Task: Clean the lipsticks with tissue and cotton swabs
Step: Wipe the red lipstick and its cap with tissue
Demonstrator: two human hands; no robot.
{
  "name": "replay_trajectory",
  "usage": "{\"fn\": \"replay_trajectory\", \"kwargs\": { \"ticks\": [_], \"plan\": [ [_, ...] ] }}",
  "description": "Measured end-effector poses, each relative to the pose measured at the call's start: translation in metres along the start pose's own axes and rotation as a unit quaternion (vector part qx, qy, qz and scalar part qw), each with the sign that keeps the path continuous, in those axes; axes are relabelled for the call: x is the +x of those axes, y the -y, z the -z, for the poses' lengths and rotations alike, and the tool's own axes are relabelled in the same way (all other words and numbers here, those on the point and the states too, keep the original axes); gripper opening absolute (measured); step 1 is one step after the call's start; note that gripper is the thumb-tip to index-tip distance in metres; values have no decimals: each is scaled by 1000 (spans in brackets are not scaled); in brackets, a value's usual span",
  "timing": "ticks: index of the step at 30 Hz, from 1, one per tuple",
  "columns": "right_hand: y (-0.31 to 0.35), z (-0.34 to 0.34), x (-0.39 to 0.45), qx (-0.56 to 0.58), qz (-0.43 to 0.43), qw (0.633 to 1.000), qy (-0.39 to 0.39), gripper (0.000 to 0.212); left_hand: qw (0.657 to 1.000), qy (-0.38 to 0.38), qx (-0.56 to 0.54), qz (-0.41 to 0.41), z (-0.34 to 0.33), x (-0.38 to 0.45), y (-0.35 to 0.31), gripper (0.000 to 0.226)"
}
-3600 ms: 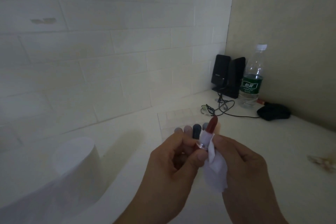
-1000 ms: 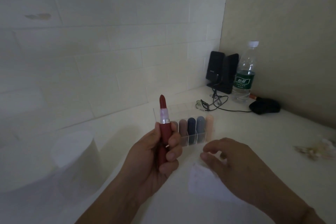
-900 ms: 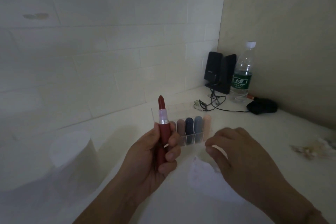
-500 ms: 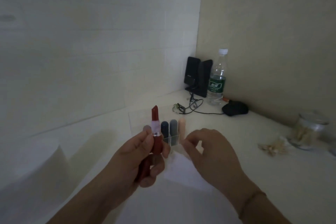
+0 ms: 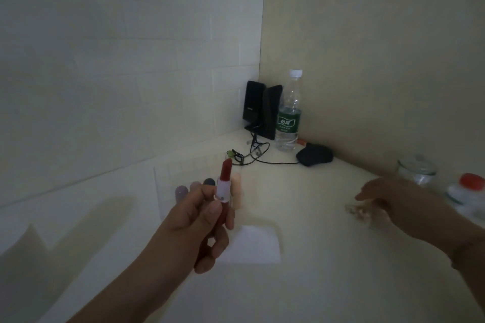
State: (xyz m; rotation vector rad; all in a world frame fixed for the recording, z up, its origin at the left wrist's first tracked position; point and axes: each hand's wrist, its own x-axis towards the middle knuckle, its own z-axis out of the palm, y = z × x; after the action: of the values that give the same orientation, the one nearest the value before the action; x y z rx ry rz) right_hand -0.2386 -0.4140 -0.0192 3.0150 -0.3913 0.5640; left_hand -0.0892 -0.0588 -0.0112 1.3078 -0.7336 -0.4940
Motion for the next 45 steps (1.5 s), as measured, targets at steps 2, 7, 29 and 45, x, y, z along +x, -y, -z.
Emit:
{"fn": "replay_trajectory", "kwargs": {
  "ticks": [2, 7, 29, 45],
  "plan": [
    [-5, -4, 0, -8, 39, 999, -21, 14, 1000, 0, -18, 8, 2, 0, 0, 39],
    [-25, -16, 1, -16, 47, 998, 34, 20, 1000, -3, -25, 17, 5, 1, -1, 46],
    [193, 39, 61, 757, -114, 637, -93, 10, 999, -30, -25, 33, 12, -4, -10, 32],
    [222, 26, 41, 812, -106, 574, 11, 23, 998, -16, -51, 46, 11, -7, -8, 28]
  ]
}}
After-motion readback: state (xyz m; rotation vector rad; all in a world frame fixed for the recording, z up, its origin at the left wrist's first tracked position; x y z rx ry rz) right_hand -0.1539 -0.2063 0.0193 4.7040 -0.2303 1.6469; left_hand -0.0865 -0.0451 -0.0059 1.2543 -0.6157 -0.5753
